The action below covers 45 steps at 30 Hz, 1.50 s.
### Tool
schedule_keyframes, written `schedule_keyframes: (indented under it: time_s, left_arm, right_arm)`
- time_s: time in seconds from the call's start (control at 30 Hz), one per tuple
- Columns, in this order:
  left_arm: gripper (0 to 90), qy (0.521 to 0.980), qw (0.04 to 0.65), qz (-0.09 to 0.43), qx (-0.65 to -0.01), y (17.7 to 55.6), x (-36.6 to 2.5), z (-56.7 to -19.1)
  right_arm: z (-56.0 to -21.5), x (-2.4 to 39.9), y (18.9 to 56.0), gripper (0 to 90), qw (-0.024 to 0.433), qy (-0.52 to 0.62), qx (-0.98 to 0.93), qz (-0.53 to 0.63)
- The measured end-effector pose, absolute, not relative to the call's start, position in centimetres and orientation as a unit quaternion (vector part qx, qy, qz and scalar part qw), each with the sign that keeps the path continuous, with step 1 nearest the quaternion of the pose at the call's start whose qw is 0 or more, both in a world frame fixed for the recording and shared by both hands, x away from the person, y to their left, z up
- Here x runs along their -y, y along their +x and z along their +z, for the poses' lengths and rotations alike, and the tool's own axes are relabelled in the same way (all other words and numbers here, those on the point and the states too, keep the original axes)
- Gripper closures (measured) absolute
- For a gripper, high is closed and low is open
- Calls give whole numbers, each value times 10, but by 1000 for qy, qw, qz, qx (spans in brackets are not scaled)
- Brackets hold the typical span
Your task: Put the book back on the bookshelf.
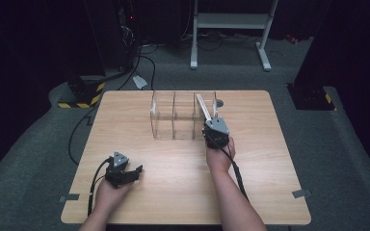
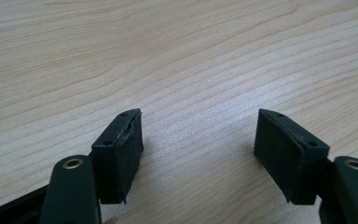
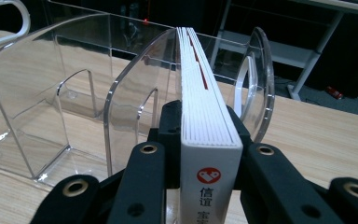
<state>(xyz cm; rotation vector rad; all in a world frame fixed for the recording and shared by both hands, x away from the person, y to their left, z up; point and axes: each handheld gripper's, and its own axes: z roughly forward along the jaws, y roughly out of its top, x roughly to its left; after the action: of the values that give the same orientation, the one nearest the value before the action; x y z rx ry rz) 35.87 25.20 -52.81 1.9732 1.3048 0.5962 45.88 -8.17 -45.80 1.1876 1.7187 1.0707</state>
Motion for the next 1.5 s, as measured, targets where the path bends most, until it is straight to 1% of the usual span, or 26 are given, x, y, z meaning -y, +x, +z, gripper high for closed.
schedule_keyframes:
  time_s: [0.2, 0.6, 0.93, 1.23, 1.4, 1.5]
  left_arm:
    - [327, 760, 344, 229, -502, 359, -252, -528]
    - [328, 760, 344, 230, -501, 359, -252, -528]
    - [327, 759, 344, 231, -502, 359, -252, -528]
    - [327, 759, 344, 231, -502, 359, -252, -528]
    - [327, 759, 344, 231, -502, 359, -252, -528]
    - [327, 759, 344, 231, -502, 359, -252, -528]
  right_arm:
    - [-457, 83, 459, 756, 393, 468, -670, 422]
    - [-461, 85, 457, 746, 376, 487, -662, 429]
    - [-467, 87, 453, 740, 374, 492, -658, 430]
    - [-469, 89, 452, 718, 365, 493, -661, 431]
    - [-468, 91, 449, 673, 354, 492, -665, 436]
    - [-467, 92, 448, 664, 349, 493, -665, 440]
